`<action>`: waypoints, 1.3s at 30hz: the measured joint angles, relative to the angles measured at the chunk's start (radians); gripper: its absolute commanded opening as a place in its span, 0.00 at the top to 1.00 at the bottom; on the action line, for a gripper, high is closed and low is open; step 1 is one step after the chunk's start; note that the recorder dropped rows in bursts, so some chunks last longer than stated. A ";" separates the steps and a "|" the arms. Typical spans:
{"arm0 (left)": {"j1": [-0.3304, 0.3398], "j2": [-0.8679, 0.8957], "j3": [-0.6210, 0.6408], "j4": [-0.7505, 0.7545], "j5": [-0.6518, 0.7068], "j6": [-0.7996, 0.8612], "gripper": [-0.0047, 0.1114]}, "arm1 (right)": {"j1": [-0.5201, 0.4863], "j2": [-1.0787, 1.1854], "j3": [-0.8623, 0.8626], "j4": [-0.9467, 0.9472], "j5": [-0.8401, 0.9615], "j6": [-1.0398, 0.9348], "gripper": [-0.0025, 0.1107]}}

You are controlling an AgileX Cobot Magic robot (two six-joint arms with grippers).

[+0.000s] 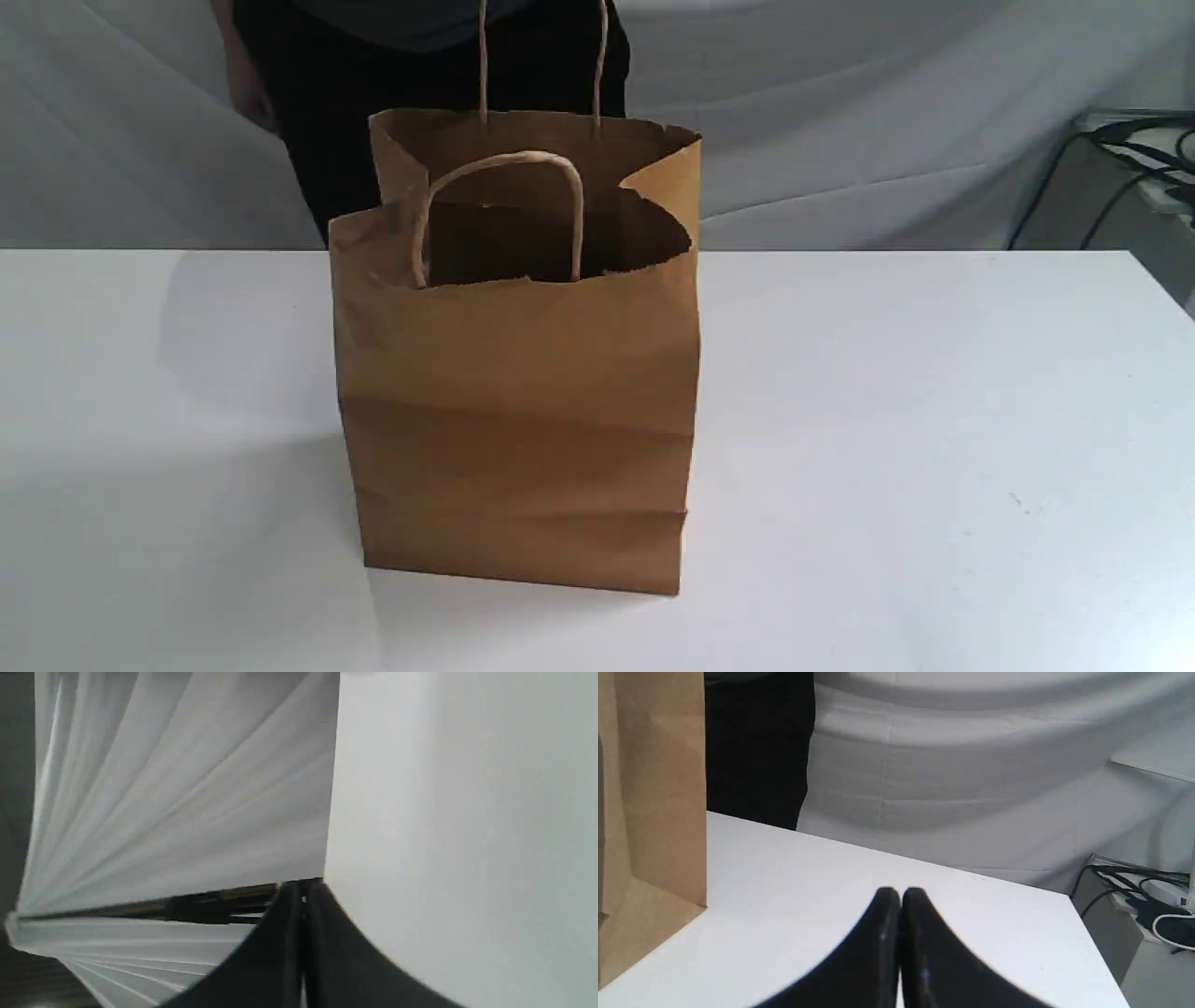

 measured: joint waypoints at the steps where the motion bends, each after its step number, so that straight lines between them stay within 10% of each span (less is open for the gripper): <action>1: 0.000 0.000 0.000 -0.010 0.000 -0.045 0.96 | 0.000 0.000 0.000 0.000 0.000 0.000 0.98; 8: 0.000 0.000 0.000 -0.257 -0.004 -0.573 0.96 | 0.000 0.000 0.000 0.000 0.000 0.000 0.98; 18: 0.000 0.000 0.000 -0.482 0.002 -0.752 0.96 | 0.000 0.000 0.000 0.000 0.000 0.000 0.98; 32: 0.000 0.000 0.000 -0.499 -0.019 -0.803 0.96 | 0.000 0.000 0.000 0.000 0.000 0.000 0.98; 39: 0.000 0.000 0.000 -0.235 -0.069 -1.472 0.96 | 0.000 0.000 0.000 0.000 0.000 0.000 0.98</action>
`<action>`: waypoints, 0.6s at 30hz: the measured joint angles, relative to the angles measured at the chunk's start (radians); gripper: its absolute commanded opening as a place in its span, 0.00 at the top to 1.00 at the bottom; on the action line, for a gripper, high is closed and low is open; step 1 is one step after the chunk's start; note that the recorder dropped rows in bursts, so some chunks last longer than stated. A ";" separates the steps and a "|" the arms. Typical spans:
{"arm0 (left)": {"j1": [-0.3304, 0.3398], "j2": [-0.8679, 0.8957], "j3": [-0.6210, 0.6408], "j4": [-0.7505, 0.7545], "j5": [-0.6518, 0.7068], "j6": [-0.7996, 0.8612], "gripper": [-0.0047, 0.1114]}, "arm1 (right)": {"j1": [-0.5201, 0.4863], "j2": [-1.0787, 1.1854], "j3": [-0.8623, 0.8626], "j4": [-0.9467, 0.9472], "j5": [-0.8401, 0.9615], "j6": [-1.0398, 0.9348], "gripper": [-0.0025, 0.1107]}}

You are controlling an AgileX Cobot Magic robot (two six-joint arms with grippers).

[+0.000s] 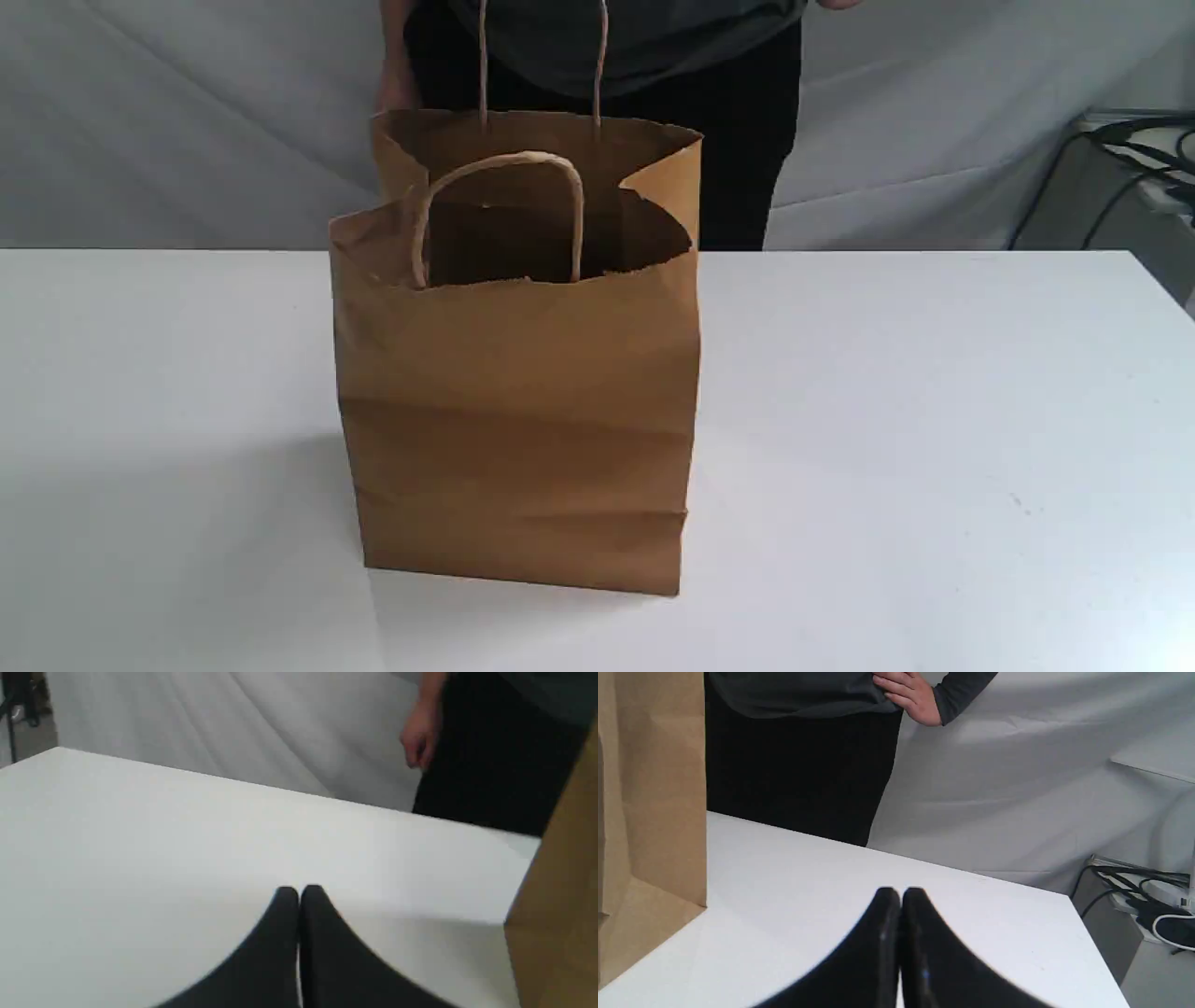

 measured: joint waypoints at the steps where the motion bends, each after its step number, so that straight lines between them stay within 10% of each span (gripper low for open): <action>1: 0.000 0.000 0.000 0.076 -0.019 -0.119 0.96 | 0.000 0.000 0.000 0.000 0.000 0.000 0.98; 18: 0.000 0.000 0.000 0.391 -0.071 -0.370 0.96 | 0.000 0.000 0.000 0.000 0.000 0.000 0.98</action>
